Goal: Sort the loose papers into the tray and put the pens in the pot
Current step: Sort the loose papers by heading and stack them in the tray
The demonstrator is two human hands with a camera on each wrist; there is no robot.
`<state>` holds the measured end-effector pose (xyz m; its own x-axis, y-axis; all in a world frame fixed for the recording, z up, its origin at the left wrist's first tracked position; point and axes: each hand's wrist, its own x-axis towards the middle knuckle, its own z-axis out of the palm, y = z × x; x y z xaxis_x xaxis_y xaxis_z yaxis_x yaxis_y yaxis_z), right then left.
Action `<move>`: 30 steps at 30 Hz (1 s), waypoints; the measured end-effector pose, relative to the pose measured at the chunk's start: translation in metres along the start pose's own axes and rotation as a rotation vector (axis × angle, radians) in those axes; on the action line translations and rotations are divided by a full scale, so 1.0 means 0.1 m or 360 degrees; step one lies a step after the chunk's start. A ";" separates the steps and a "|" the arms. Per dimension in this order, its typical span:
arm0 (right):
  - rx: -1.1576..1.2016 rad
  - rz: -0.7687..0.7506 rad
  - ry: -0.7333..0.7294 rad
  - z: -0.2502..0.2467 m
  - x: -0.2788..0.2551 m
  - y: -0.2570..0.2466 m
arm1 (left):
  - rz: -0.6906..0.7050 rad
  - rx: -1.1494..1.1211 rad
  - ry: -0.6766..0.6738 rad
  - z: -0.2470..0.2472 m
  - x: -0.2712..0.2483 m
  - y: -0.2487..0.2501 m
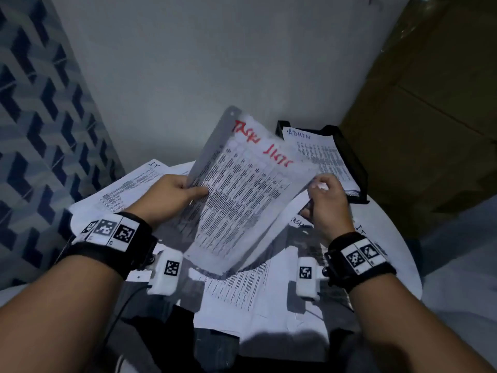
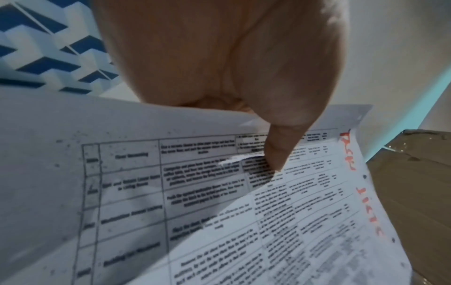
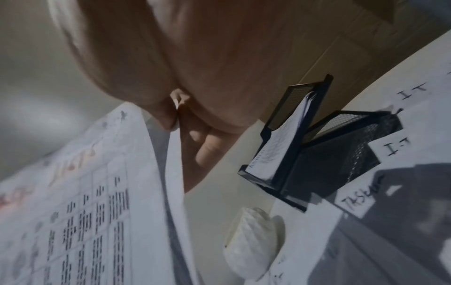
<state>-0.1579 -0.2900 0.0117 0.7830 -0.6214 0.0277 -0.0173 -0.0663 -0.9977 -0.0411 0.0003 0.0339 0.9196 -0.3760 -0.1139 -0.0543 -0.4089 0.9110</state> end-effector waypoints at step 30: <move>-0.0324 0.1037 0.0031 0.03 -0.13 1.10 | 0.0017 -0.0121 0.0483 -0.03 0.14 -0.25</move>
<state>-0.1676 -0.2870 -0.0986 0.5616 -0.5981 -0.5717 -0.5997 0.1817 -0.7793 -0.0256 0.0076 0.0102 0.9939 -0.1101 0.0091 -0.0461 -0.3388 0.9397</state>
